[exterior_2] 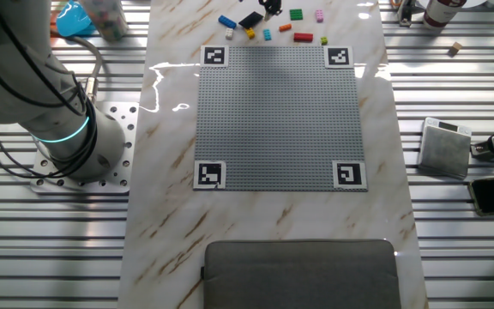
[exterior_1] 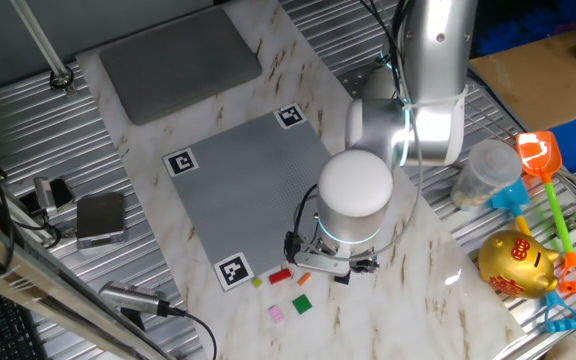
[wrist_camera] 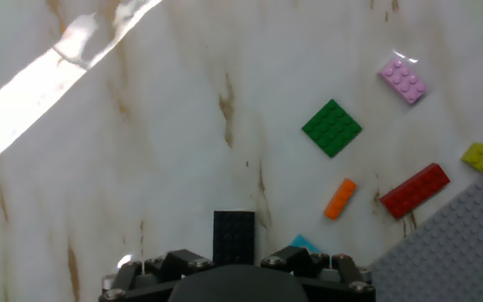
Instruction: Build with small Lego blocks
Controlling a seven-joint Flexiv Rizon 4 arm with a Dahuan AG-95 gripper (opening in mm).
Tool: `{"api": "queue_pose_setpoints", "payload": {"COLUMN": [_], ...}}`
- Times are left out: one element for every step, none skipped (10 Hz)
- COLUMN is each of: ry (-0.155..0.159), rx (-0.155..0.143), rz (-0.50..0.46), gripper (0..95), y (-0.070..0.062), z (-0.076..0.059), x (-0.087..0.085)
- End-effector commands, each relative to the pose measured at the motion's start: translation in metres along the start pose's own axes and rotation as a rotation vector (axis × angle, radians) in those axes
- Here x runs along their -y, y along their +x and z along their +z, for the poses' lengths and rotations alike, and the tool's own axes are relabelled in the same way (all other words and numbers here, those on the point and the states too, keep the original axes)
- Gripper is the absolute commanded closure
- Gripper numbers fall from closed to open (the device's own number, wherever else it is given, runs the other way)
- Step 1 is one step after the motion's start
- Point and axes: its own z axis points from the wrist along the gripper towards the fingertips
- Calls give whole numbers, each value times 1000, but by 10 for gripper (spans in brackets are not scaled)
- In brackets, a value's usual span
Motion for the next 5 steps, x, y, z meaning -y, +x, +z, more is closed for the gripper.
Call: {"api": "queue_pose_setpoints", "payload": {"ry": [13, 27, 53, 56, 56], "rx": [-8, -6, 7, 15, 14], "rz": [44, 52, 55, 46, 28], "gripper": [190, 190, 190, 190, 190], "y": [0, 0, 0, 0, 0], "z": [0, 0, 0, 0, 0], "x": [0, 0, 0, 0, 0]}}
